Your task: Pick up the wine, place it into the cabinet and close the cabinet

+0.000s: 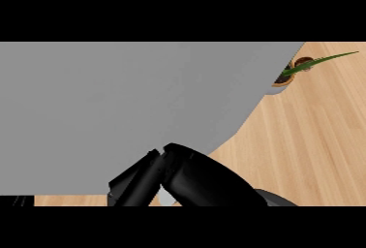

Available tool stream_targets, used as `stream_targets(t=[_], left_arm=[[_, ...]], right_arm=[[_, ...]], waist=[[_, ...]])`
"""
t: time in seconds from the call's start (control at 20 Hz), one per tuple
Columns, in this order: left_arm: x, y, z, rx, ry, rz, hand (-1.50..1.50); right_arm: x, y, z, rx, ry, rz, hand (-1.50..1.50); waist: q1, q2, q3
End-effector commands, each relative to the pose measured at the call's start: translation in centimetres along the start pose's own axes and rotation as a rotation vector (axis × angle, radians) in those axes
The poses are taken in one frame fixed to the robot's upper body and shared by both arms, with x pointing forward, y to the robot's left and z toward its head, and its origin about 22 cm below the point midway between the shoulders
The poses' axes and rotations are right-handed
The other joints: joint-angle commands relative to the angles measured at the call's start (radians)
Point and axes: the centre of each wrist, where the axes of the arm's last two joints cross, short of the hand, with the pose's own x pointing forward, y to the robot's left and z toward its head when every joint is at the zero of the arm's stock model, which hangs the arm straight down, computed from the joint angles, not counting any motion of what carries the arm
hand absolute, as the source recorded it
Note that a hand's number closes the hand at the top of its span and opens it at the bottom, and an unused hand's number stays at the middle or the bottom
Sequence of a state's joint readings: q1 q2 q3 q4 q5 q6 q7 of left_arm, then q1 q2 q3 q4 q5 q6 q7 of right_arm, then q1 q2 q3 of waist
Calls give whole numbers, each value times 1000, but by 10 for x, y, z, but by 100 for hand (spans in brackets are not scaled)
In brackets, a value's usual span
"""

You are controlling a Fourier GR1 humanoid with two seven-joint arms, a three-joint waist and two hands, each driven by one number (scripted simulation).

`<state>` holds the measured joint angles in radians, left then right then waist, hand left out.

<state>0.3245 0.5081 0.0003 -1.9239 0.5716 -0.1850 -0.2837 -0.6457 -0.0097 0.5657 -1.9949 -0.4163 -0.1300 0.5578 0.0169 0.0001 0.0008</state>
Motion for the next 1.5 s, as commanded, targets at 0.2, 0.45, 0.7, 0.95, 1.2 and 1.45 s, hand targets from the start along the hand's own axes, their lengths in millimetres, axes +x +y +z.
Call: stream_targets(t=[0.2,0.45,0.7,0.95,1.2,1.45], left_arm=[[5,7,3,0,4,1,150],[-1,16,9,17,-8,-10,150],[8,-1,5,0,-3,-12,150],[0,20,6,-11,7,2,150],[10,4,-8,-11,-11,-17,150],[2,5,-5,-13,0,-10,150]], right_arm=[[4,-35,-60,-67,-17,-66,150],[-11,-50,-61,-125,2,-100,150],[-51,-65,-64,-193,32,-141,150],[-51,-100,-75,-214,65,-120,150],[-75,-117,-67,-293,41,-117,150],[-79,-157,-56,-321,47,-69,150]], waist=[[5,1,-1],[-6,0,-1],[0,2,-1],[-4,2,-2],[-5,4,-1],[5,11,-1]])
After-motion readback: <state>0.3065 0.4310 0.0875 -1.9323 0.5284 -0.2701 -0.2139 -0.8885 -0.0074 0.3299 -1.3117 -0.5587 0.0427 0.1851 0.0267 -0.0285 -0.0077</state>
